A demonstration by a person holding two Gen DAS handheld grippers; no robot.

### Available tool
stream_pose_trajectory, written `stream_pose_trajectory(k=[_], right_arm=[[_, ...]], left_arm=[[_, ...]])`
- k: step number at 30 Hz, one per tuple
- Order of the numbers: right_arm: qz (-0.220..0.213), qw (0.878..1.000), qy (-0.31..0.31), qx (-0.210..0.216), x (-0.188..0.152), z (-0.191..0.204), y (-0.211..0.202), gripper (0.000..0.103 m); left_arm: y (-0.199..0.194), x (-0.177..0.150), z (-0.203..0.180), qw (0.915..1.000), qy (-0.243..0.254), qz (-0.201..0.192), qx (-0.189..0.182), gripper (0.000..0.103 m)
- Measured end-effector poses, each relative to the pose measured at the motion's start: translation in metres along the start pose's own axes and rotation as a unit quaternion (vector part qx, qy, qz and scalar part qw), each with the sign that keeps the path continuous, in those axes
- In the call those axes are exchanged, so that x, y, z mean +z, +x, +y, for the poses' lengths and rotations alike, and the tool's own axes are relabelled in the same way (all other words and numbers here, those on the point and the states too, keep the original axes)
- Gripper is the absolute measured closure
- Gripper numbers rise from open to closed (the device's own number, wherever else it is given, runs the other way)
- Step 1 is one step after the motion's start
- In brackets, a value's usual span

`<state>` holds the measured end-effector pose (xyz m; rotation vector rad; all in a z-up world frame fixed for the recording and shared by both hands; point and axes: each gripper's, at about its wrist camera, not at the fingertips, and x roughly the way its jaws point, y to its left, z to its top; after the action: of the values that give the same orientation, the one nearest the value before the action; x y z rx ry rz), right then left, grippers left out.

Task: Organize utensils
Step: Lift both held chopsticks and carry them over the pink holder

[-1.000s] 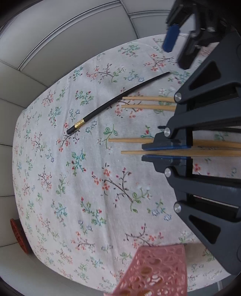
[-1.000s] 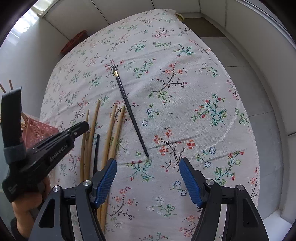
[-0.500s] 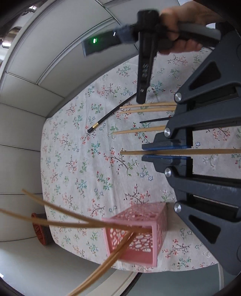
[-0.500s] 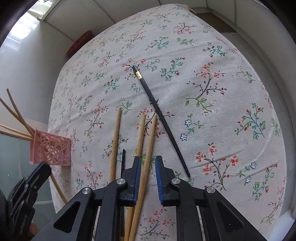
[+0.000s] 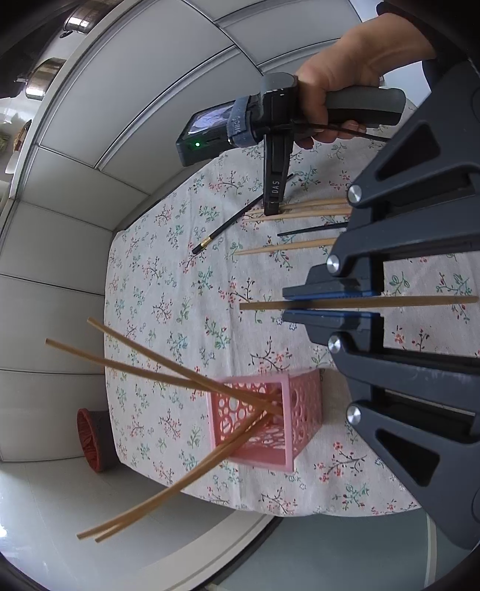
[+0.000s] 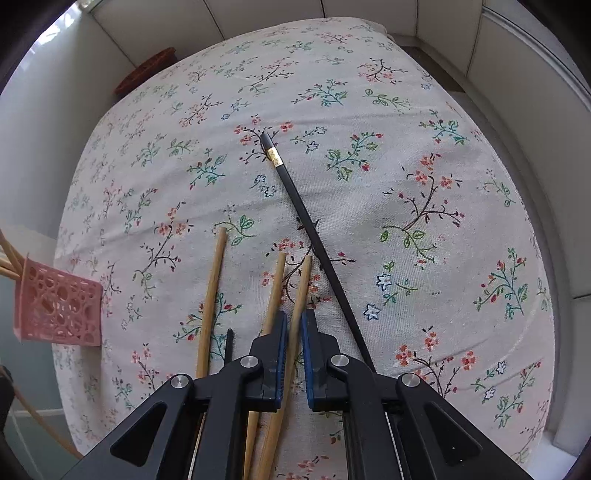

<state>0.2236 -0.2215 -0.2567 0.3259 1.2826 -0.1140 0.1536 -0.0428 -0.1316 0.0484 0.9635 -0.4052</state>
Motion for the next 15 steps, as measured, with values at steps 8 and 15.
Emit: stream_pose_trajectory(k=[8,15], right_arm=[[-0.015,0.999,0.017,0.036,-0.007,-0.015,-0.011,0.097],[-0.076,0.994,-0.020,0.069,-0.023,-0.008,-0.062,0.097]], left_arm=[[-0.030,-0.010,0.008,0.9996,-0.001,-0.028,0.006,0.097],[-0.058,-0.018,0.015,0.9980,0.011,-0.061,0.010,0.097]])
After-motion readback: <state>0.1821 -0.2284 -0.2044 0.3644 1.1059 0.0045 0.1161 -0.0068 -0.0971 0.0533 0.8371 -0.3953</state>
